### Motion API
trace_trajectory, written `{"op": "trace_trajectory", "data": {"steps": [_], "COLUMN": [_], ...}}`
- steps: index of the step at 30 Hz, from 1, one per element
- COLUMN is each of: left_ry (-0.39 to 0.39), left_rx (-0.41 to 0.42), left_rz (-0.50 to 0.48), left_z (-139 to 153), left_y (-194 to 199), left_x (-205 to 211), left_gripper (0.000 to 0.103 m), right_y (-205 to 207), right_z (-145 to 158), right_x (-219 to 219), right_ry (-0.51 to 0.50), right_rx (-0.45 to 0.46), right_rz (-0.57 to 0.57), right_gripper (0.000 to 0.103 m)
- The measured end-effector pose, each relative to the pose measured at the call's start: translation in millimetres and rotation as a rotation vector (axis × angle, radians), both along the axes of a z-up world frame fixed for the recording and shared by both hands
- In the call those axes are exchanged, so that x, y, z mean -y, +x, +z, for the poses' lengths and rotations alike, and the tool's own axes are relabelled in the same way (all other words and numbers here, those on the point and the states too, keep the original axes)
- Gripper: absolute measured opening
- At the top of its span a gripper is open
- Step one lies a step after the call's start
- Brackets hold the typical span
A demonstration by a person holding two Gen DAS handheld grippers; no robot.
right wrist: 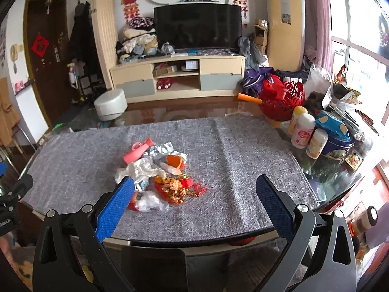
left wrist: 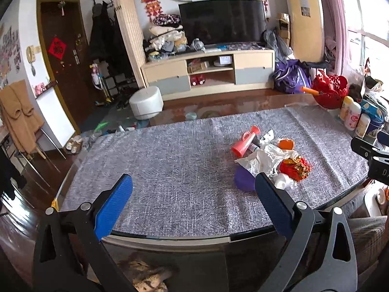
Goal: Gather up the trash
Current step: 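Grasp the white tissue with the left tool while the right tool grasps the gold candy wrapper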
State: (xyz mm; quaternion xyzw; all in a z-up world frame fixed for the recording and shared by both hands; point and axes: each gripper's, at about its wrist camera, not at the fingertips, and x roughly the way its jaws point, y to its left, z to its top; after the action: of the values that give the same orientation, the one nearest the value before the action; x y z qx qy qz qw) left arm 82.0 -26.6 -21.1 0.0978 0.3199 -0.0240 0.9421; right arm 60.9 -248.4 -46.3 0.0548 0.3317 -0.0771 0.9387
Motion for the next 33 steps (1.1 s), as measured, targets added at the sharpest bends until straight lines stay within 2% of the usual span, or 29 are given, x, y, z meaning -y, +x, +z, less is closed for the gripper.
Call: {"op": "trace_trajectory", "data": {"steps": [5, 10, 15, 17, 21, 24, 33], "left_ry": [-0.006, -0.031, -0.007, -0.005, -0.019, -0.022, -0.053], "left_rx": [-0.021, -0.064, -0.105, -0.120, -0.144, -0.163, -0.221], "left_rz": [-0.002, -0.033, -0.062, -0.074, -0.104, -0.125, -0.172], "left_z": [-10, -26, -52, -59, -72, -80, -99], "left_y": [23, 46, 66, 72, 80, 86, 105], "left_x": [-2, 6, 18, 23, 32, 38, 51], "left_gripper": [0.095, 0.095, 0.095, 0.095, 0.095, 0.087, 0.079], "right_y": [25, 50, 59, 62, 73, 81, 97], "right_z": [-10, -34, -59, -70, -92, -104, -122], "right_x": [4, 10, 9, 7, -6, -10, -5], "right_ry": [-0.008, 0.002, 0.009, 0.028, 0.054, 0.079, 0.153], "right_rx": [-0.030, -0.082, -0.114, -0.130, -0.180, -0.209, -0.236], "right_rz": [0.029, 0.037, 0.084, 0.119, 0.183, 0.208, 0.221], "right_gripper": [0.100, 0.100, 0.099, 0.092, 0.067, 0.057, 0.054]}}
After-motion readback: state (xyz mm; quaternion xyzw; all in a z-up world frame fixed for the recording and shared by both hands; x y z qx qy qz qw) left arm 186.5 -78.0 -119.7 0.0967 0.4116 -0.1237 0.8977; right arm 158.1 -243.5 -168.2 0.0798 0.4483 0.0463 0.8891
